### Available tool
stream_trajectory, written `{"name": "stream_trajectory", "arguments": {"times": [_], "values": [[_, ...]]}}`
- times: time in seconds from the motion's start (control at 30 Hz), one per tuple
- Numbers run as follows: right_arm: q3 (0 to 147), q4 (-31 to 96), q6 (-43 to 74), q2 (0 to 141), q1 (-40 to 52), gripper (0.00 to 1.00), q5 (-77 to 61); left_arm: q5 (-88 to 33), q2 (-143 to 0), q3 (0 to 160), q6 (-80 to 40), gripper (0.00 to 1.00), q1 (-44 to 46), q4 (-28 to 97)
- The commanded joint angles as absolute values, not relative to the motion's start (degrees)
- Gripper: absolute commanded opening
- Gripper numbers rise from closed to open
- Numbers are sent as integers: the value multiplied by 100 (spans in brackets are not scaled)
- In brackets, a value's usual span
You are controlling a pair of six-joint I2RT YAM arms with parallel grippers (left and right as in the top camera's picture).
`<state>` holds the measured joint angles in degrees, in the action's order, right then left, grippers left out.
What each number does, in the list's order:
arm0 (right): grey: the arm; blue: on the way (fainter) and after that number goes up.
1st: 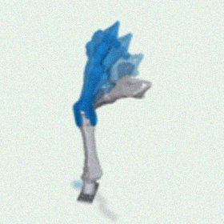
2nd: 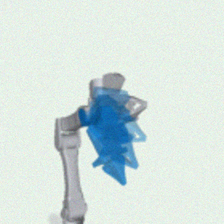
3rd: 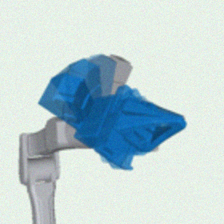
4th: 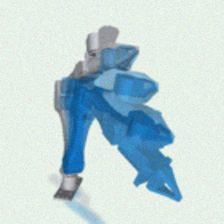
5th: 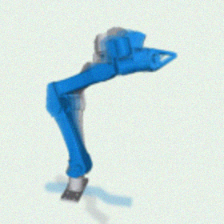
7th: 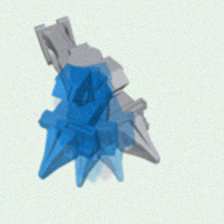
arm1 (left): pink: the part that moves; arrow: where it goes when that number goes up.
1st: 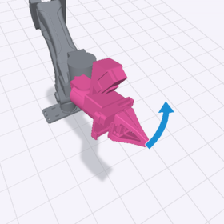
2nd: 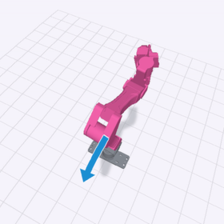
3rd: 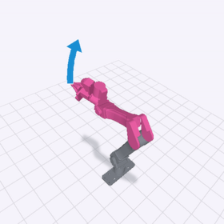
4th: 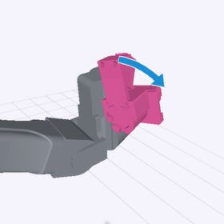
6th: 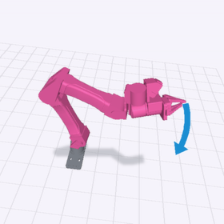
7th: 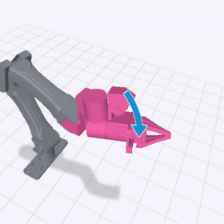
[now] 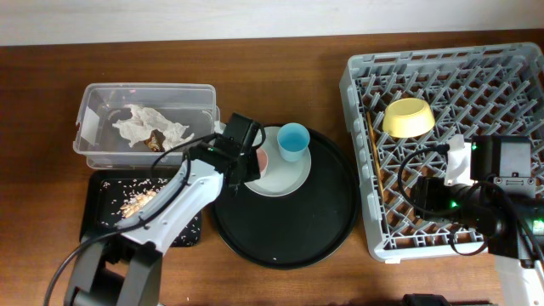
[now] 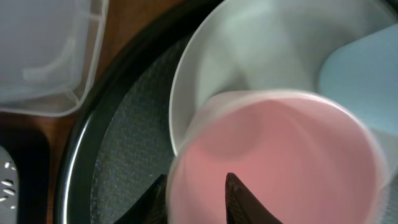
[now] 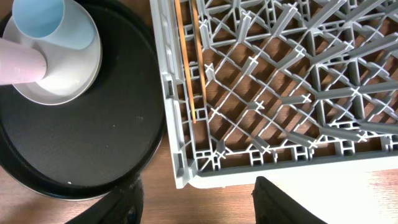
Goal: Sort waste into correct bins and load items into the dishwasher rack
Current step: 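Grasp the pink cup with the left gripper and lift it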
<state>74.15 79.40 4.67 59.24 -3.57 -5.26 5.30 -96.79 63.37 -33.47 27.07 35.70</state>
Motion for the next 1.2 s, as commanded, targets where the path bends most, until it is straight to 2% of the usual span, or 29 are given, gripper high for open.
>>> {"name": "stream_trajectory", "arguments": {"times": [0.0, 0.03, 0.07, 0.1, 0.27, 0.3, 0.33, 0.43, 0.67, 0.8, 0.97, 1.17], "values": [[7491, 7955, 469, 5924, -307, 64, -556, 576, -9598, 6351, -3343, 26, 2681, 3557], [7491, 7955, 469, 5924, -307, 65, -556, 576, -9524, 6388, -3343, 18, 2683, 3568], [7491, 7955, 469, 5924, -307, 65, -558, 576, -9437, 6420, -3343, 4, 2681, 3583], [7491, 7955, 469, 5924, -307, 65, -561, 576, -9325, 6449, -3343, 0, 2681, 3597], [7566, 7933, 467, 5924, -307, 66, -731, 523, -8543, 6652, -3339, 0, 2681, 3726], [7636, 7913, 462, 5924, -307, 79, -1000, 460, -8348, 6796, -3336, 1, 2681, 3872], [7725, 7885, 357, 5924, -307, 87, -1350, 217, -8044, 7070, -3253, 0, 2681, 4101], [7988, 7782, -346, 5924, -307, 99, -2974, -906, -7422, 7758, -3035, 0, 2633, 4611], [8016, 7599, -1802, 5996, -307, 99, -5992, -5437, -6735, 8501, -2464, 2, 1520, 4447], [8016, 7006, -2080, 6125, -307, 99, -7295, -6893, -6864, 8501, -2213, 2, 1258, 4213], [8016, 6080, -2075, 6399, -307, 99, -8812, -7295, -7234, 8501, -2126, 2, 1358, 4027], [8016, 5909, -2056, 6663, -215, 99, -8890, -7395, -7491, 8501, -2088, 2, 1643, 3778]]}}
